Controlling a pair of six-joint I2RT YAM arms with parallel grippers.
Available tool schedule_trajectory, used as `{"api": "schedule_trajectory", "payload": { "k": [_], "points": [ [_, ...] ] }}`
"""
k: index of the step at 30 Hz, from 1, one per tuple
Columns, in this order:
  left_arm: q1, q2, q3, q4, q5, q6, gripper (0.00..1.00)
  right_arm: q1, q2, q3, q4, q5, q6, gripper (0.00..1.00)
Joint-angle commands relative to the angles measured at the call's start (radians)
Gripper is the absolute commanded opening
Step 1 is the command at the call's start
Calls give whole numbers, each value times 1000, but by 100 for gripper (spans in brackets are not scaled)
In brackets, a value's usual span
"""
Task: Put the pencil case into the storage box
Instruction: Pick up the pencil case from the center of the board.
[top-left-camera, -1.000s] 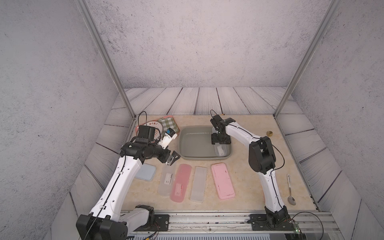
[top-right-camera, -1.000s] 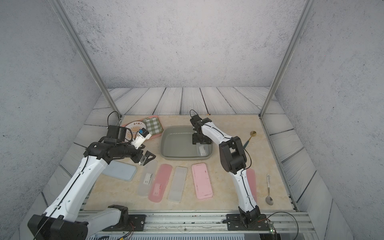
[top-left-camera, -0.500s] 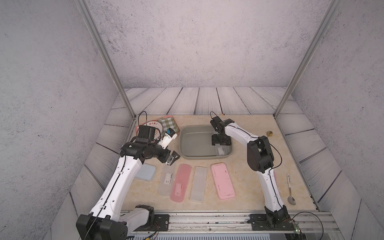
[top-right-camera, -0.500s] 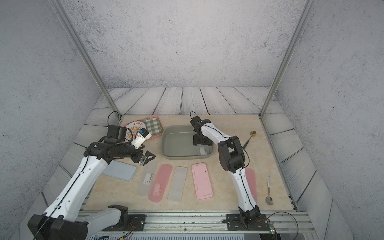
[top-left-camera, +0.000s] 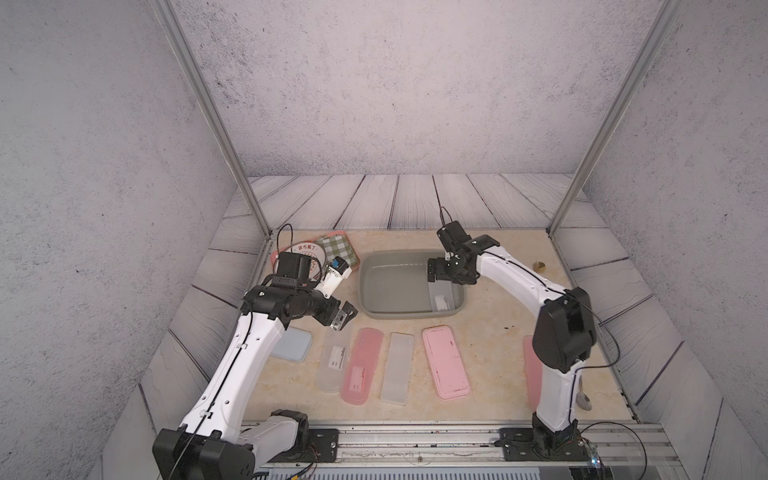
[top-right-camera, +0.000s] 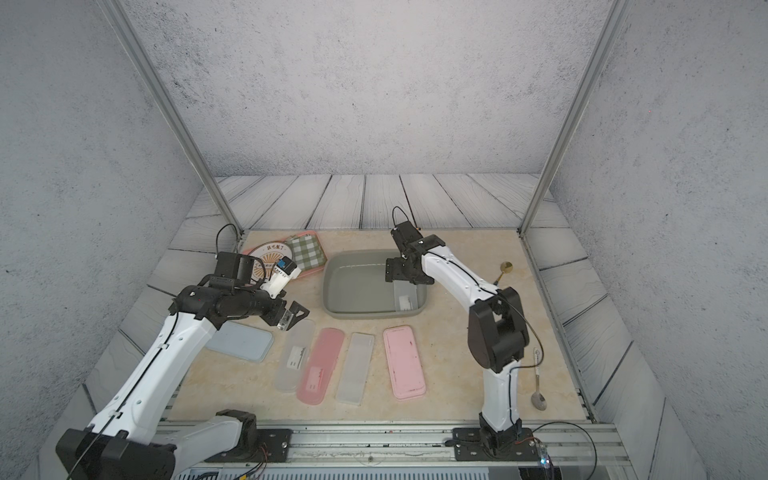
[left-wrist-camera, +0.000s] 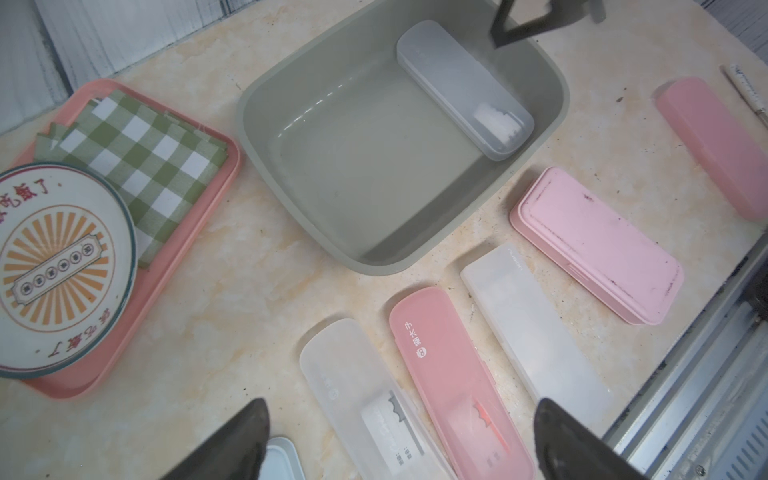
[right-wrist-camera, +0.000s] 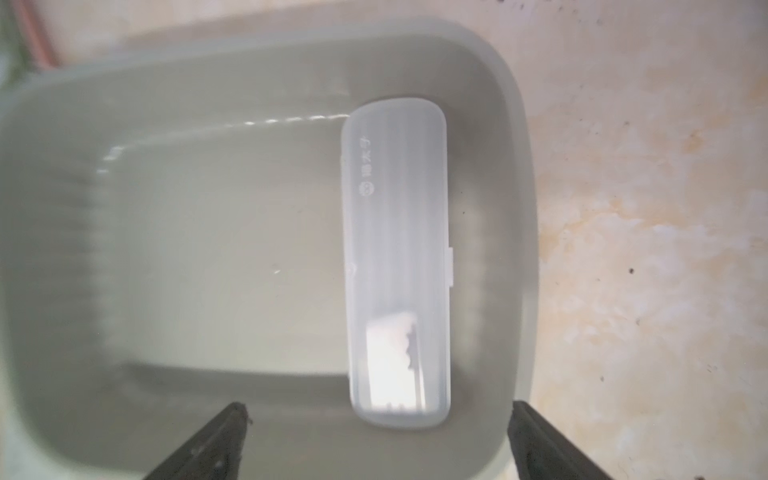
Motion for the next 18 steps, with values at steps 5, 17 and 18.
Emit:
{"api": "schedule_trajectory", "payload": {
  "k": [5, 17, 18],
  "points": [
    [-6, -8, -52, 71, -144, -48, 100, 21, -459, -417, 127, -130, 47, 99],
    [7, 36, -86, 65, -89, -522, 100, 285, -687, -723, 153, 57, 389, 99],
    [-2, 48, -89, 44, -37, -573, 100, 286, -697, -733, 153, 65, 401, 99]
  ]
}}
